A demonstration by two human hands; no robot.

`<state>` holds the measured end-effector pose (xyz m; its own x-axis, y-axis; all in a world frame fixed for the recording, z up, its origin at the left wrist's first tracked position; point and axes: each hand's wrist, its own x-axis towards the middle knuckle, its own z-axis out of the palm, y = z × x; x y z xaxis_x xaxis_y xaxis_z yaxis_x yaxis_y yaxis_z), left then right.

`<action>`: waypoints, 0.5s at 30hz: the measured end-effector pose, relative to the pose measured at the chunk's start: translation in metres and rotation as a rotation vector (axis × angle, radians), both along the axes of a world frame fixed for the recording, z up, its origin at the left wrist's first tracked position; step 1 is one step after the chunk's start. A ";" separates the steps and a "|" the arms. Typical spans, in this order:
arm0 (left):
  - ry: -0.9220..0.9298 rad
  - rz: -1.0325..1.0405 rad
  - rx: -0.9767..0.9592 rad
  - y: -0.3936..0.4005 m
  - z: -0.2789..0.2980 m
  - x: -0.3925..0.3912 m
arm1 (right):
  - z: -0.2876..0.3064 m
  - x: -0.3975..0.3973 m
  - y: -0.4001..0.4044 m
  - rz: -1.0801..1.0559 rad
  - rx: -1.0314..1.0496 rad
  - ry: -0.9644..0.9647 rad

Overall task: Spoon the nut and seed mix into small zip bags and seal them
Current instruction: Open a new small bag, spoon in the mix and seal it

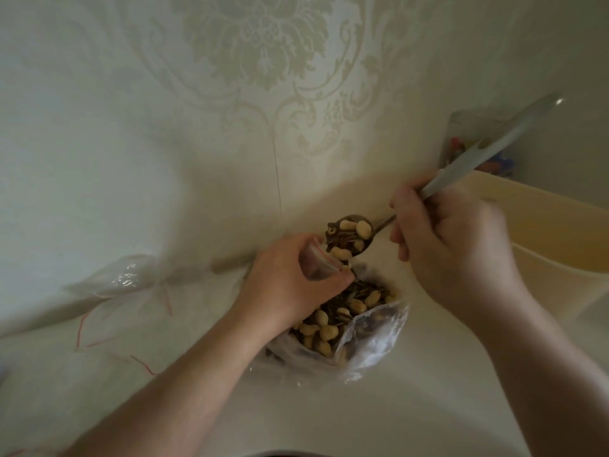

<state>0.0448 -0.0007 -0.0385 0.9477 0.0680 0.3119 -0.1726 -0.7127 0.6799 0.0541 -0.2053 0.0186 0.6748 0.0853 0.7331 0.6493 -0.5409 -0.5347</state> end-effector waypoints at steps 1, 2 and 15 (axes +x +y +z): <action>0.002 0.004 -0.001 -0.001 0.001 0.000 | -0.001 0.000 0.001 0.008 -0.024 -0.033; 0.005 0.012 0.000 -0.001 0.001 0.000 | -0.003 0.001 0.002 0.017 -0.041 -0.064; -0.012 0.044 -0.071 0.003 0.000 0.001 | -0.014 0.002 0.012 0.093 -0.187 -0.321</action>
<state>0.0463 0.0018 -0.0380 0.9395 0.1320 0.3159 -0.1503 -0.6700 0.7270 0.0560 -0.1930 0.0041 0.3968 0.2877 0.8717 0.8182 -0.5412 -0.1938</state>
